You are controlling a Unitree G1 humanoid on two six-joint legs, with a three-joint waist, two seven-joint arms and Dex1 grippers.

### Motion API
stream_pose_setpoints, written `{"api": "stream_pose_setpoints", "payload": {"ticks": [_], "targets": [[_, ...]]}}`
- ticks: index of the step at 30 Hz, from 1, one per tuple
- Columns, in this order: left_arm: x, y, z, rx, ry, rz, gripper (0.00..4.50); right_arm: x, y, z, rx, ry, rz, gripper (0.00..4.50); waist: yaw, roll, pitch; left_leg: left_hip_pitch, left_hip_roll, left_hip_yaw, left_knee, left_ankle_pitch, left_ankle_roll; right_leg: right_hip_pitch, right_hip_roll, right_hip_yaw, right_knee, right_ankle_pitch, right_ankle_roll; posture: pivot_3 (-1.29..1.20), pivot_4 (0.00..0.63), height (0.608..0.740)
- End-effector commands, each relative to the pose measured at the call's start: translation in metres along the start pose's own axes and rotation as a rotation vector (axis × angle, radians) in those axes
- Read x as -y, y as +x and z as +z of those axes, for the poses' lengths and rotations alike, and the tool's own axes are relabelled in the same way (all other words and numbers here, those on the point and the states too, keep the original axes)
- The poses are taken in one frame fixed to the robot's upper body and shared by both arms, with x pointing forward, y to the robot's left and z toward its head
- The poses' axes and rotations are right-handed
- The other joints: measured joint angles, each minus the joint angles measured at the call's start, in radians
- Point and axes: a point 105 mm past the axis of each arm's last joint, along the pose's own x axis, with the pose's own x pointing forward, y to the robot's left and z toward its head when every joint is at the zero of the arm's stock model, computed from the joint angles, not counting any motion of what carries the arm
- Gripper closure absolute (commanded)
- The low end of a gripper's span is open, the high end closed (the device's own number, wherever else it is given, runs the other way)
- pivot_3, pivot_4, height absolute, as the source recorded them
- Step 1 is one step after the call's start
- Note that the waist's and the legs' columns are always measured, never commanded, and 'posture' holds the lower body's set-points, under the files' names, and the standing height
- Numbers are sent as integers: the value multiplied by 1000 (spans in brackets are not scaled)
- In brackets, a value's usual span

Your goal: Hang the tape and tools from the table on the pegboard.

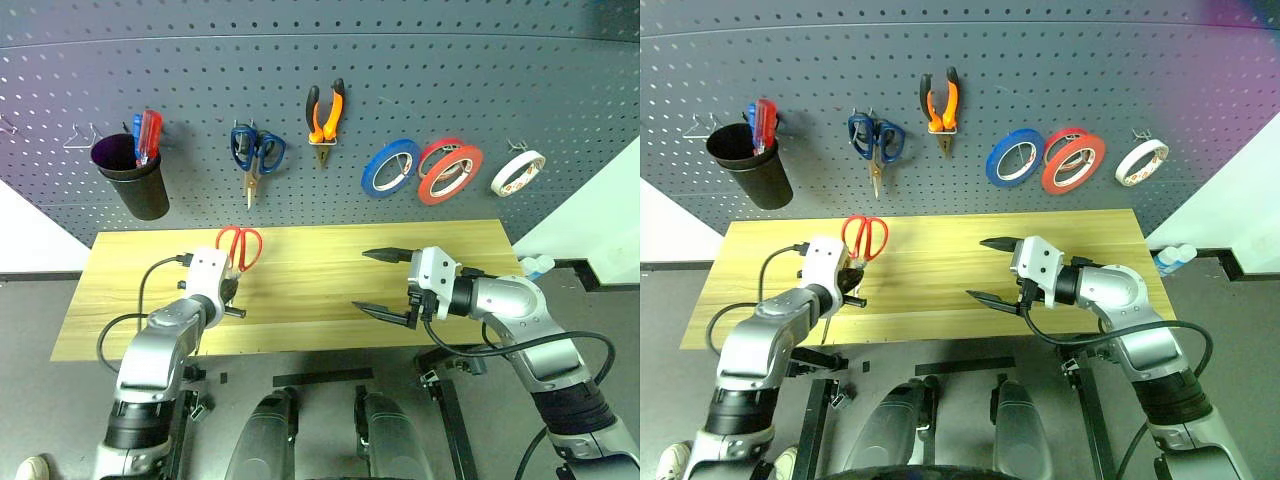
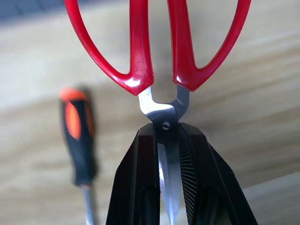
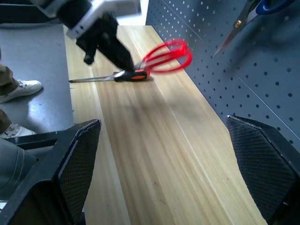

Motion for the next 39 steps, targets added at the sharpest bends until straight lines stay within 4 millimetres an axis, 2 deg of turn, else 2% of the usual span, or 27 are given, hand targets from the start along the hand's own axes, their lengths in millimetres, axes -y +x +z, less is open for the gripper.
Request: {"api": "stream_pose_setpoints", "payload": {"ticks": [1, 8, 15, 18, 22, 26, 35, 39], "targets": [[-6, -25, 36, 282, 21, -77, 4241, 8, -7, 16, 62, -27, -13, 0, 1, 0, 0, 0, 0, 0, 0, 0, 0, 0, 0, 0, 0, 0, 0, -1, 207, 727], [-33, -68, 73, 655, -35, -83, 4241, 12, -13, 26, 121, 58, -11, 0, 2, 0, 0, -1, 0, 0, 0, 0, 1, 0, 0, 1, -1, 0, -1, 8, 198, 727], [-38, -83, 92, 760, -50, -170, 4241, 14, -13, 26, 118, 64, -15, 0, 4, 0, 0, -1, 0, 0, 0, 0, 1, 0, 0, -1, -1, 1, 2, 7, 192, 727], [-43, -76, 104, 771, 20, -130, 4241, 15, -13, 28, 130, 65, -23, 0, 7, 0, 0, -1, 0, 0, 0, 0, 1, 0, 1, -1, 0, 2, 3, 7, 188, 727], [-40, -59, 117, 760, 138, -97, 4241, 17, -13, 30, 147, 71, -28, 0, 19, 0, -1, 0, 0, 1, 1, 0, 1, 0, 2, -1, 1, 2, 3, 5, 185, 727], [-34, -46, 127, 763, 222, -82, 4241, 20, -15, 48, 222, 107, -30, 0, 20, 0, -1, 0, 0, 1, 1, 0, 1, 0, 2, -1, 1, 2, 3, -6, 180, 727], [-24, -23, 121, 722, 314, -76, 4241, 25, -24, 88, 387, 144, -40, 0, 18, 0, -2, 0, 0, 1, 1, 0, 1, 0, 3, -1, 1, 2, 4, -22, 174, 727], [-26, -16, 118, 703, 333, -60, 4241, 23, -23, 94, 401, 148, -33, 0, 19, 0, -2, 0, 0, 1, 1, 0, 1, 0, 3, -1, 1, 2, 4, -24, 170, 727]]}}
